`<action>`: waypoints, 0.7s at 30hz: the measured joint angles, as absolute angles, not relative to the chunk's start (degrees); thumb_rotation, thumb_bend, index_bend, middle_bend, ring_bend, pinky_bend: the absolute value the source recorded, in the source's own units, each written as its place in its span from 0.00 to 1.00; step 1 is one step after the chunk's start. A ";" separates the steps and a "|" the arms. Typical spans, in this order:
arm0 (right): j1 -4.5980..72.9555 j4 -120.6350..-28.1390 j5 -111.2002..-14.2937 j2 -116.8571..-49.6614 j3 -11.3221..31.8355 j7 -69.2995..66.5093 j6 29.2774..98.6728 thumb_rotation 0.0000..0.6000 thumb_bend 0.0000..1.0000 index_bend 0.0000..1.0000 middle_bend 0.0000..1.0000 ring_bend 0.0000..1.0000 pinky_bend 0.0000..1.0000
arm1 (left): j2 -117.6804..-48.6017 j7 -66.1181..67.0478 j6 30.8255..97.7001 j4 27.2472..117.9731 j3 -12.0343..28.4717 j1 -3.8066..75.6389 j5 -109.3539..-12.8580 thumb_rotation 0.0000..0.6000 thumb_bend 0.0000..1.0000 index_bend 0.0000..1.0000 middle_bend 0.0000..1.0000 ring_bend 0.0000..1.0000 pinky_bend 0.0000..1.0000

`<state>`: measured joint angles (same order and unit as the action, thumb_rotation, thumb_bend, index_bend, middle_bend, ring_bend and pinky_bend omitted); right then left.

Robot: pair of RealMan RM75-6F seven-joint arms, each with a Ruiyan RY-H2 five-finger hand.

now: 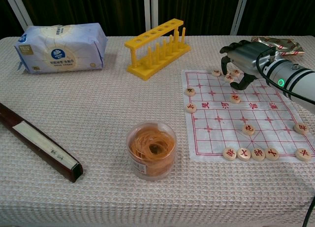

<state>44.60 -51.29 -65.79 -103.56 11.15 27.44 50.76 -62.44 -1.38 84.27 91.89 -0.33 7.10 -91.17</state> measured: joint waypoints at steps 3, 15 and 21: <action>44.63 -51.02 -65.91 -103.69 11.15 27.33 50.69 1.00 0.33 0.41 0.09 0.00 0.00 | -62.43 -1.38 84.20 91.91 -0.32 7.11 -91.10 1.00 0.22 0.10 0.10 0.06 0.28; 44.69 -50.86 -66.08 -103.69 11.36 27.44 50.77 1.00 0.34 0.42 0.10 0.00 0.00 | -62.43 -1.18 84.04 92.04 -0.36 7.22 -91.13 1.00 0.22 0.10 0.10 0.06 0.28; 44.82 -50.23 -65.97 -104.16 11.34 27.50 50.30 1.00 0.34 0.43 0.10 0.00 0.00 | -62.41 -1.26 84.08 92.02 -0.33 7.20 -91.08 1.00 0.22 0.10 0.10 0.06 0.28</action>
